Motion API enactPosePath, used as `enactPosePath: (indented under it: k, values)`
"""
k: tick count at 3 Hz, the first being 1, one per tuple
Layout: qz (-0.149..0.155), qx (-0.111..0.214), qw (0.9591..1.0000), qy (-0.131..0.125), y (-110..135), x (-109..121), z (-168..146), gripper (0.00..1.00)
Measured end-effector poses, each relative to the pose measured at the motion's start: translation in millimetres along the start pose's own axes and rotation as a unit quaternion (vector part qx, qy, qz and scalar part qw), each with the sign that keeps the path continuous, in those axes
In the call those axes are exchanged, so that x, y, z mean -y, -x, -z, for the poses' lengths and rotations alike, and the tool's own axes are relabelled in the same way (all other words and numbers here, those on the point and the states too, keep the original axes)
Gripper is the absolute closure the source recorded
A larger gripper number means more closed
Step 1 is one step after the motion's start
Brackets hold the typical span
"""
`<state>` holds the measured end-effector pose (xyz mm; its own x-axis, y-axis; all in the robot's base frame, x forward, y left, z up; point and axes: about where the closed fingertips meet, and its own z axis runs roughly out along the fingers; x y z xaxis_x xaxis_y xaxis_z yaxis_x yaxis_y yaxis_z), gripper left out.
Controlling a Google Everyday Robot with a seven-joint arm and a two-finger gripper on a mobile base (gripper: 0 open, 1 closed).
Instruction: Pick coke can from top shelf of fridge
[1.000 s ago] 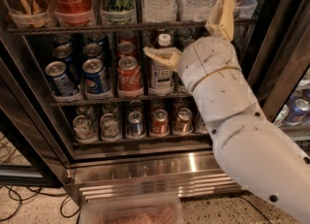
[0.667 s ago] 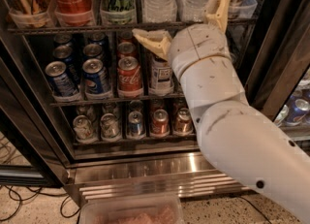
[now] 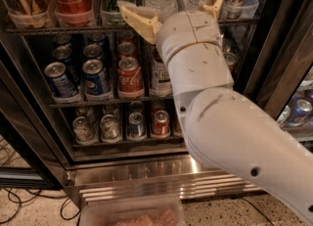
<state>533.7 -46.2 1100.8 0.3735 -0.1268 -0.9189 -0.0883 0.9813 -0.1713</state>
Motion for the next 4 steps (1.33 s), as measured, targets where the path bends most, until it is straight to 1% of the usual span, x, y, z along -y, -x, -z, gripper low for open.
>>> enactPosePath:
  k: [1,2,3,4]
  values:
    - [-0.055,-0.004,0.9984,-0.008,14.9,-11.2,-6.9,0.0]
    - [-0.096,-0.031,0.9945,-0.027,26.3,-31.4,-17.3,0.0]
    - [-0.093,-0.028,0.995,-0.024,28.0,-30.7,-16.6,0.0]
    - [-0.084,-0.032,0.996,-0.004,21.6,-40.9,-12.2,0.0]
